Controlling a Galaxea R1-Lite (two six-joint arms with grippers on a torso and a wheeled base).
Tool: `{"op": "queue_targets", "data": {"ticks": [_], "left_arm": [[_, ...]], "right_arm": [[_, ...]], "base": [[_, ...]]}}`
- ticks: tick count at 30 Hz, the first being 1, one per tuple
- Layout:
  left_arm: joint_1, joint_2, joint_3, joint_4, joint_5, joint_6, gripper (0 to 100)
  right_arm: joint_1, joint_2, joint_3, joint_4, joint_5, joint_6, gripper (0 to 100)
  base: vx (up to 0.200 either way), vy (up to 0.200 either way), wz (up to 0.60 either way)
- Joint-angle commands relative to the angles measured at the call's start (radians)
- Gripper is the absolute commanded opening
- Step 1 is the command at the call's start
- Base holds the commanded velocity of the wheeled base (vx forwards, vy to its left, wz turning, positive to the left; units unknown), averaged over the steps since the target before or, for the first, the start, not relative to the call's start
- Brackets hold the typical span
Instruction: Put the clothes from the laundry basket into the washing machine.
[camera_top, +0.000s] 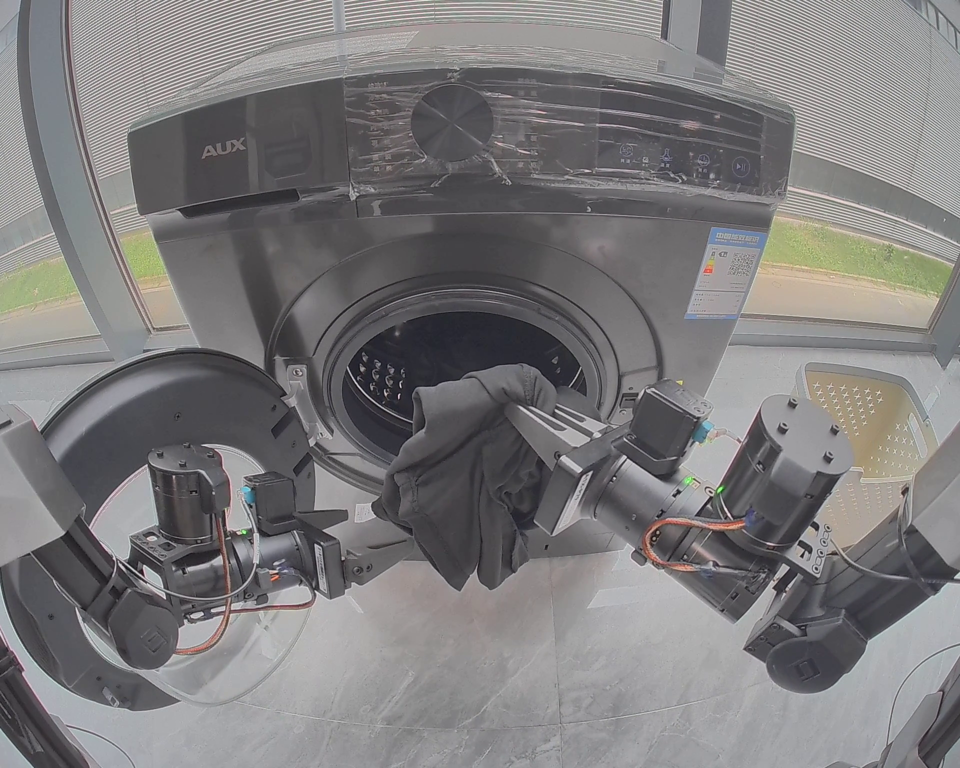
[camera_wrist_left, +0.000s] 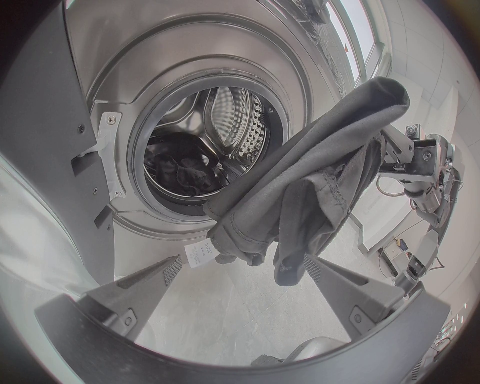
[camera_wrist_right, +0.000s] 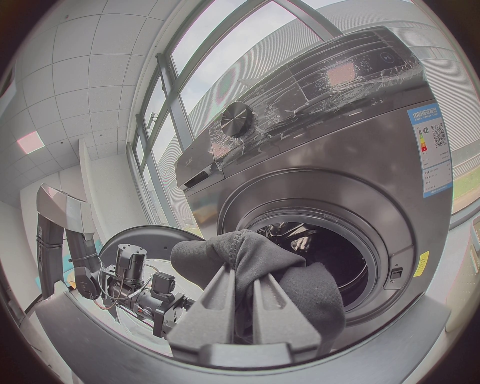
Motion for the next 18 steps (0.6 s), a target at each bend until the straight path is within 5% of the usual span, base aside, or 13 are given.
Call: {"op": "queue_targets", "data": {"ticks": [1, 18], "left_arm": [[0.009, 0.002, -0.014, -0.003, 0.000, -0.003, 100], [0.006, 0.044, -0.047, -0.041, 0.048, -0.008, 100]], "right_arm": [[0.000, -0.001, 0.004, -0.001, 0.001, -0.001, 0], [-0.014, -0.031, 0.050, -0.001, 0.013, -0.007, 0]], "base": [[0.000, 0.000, 0.00], [0.000, 0.000, 0.00]]}}
